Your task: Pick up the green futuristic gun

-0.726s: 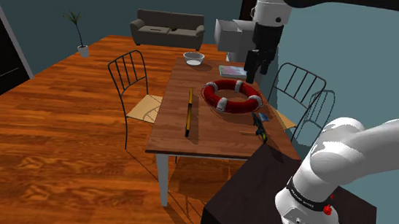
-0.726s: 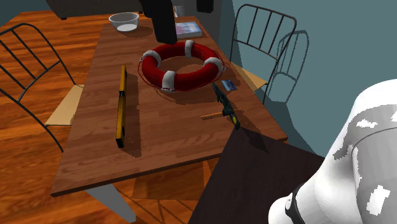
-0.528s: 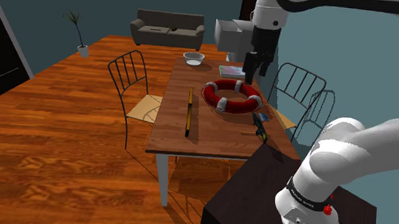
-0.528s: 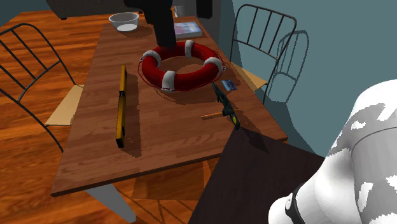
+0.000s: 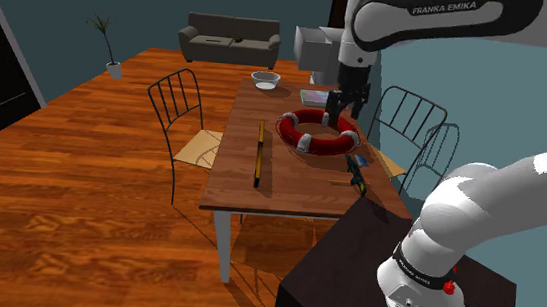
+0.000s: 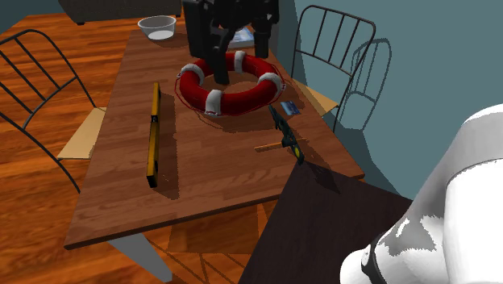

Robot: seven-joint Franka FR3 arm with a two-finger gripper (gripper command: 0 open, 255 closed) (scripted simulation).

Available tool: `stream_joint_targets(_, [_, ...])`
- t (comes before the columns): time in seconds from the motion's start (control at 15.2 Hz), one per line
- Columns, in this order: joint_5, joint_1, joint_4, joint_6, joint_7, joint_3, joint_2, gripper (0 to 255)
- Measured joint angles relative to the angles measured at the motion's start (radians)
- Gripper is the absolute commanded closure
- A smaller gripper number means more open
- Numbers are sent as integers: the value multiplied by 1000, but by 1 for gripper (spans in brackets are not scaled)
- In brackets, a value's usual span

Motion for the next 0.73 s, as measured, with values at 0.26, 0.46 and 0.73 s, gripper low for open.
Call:
stream_joint_targets(0.26, [-16, -44, -23, 90, 11, -47, 85, 0])
stream_joint_targets(0.46, [-27, -78, -43, 163, 15, -86, 153, 0])
stream_joint_targets(0.73, [-27, -113, -35, 261, 26, -131, 277, 0])
